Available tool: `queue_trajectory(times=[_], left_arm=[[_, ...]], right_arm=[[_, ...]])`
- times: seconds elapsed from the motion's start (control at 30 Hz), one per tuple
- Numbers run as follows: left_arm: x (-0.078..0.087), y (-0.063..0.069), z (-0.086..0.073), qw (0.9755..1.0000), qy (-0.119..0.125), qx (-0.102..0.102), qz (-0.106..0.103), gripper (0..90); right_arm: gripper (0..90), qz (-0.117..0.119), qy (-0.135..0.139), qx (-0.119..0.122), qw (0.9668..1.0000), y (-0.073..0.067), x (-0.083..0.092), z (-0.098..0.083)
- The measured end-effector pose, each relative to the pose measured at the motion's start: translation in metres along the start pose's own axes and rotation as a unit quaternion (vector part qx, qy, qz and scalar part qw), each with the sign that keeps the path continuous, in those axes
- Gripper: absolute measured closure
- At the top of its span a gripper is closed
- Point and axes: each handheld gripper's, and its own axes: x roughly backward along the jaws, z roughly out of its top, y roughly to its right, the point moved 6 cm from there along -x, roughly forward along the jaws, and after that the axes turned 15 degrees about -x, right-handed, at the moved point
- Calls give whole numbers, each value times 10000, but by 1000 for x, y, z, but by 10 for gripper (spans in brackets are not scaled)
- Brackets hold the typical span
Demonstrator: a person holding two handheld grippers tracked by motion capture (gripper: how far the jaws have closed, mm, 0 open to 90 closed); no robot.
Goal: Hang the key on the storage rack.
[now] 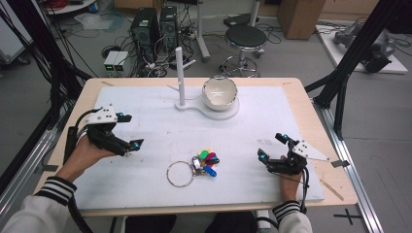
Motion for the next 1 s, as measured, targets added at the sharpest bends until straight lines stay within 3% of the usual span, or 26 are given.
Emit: queue_trajectory(times=[0.2, 0.43, 0.5, 0.53, 0.57, 0.6, 0.63, 0.67, 0.7, 0.8, 0.83, 0.93, 1.0], left_arm=[[-17, 1, 22, 9980, -391, -337, -357, 17], [-38, 5, 37, 9916, -848, -516, -833, 17], [-41, 6, 39, 9906, -895, -534, -884, 17], [-47, 9, 42, 9885, -935, -528, -1068, 17], [-47, 9, 42, 9885, -935, -528, -1068, 17], [-50, 10, 43, 9866, -1018, -533, -1158, 17], [-56, 13, 44, 9832, -1202, -639, -1218, 18], [-56, 13, 44, 9832, -1202, -639, -1218, 17], [-62, 16, 45, 9794, -1353, -700, -1323, 18], [-70, 22, 46, 9742, -1514, -775, -1486, 18], [-73, 24, 46, 9711, -1611, -834, -1553, 18], [-81, 30, 44, 9648, -1794, -887, -1708, 18], [-86, 33, 41, 9623, -1916, -961, -1674, 18]], right_arm=[[12, 8, -5, -23, 10000, 0, 0, 0], [12, 10, 4, 15, 10000, 0, 0, 0], [12, 6, -3, -13, 10000, 0, 0, 0], [12, 10, -5, -15, 10000, 0, 0, 0], [12, 10, -5, -15, 10000, 0, 0, 0], [12, 14, -4, -22, 10000, 0, 0, 0], [12, 8, -3, -8, 10000, 0, 0, 0], [12, 8, -3, -8, 10000, 0, 0, 0], [12, -1, -2, -6, 10000, 0, 0, 0], [12, 2, -3, -11, 10000, 0, 0, 0], [12, 4, -2, -8, 10000, 0, 0, 0], [12, 7, -3, -8, 10000, 0, 0, 0], [12, 10, -3, -11, 10000, 0, 0, 0]])
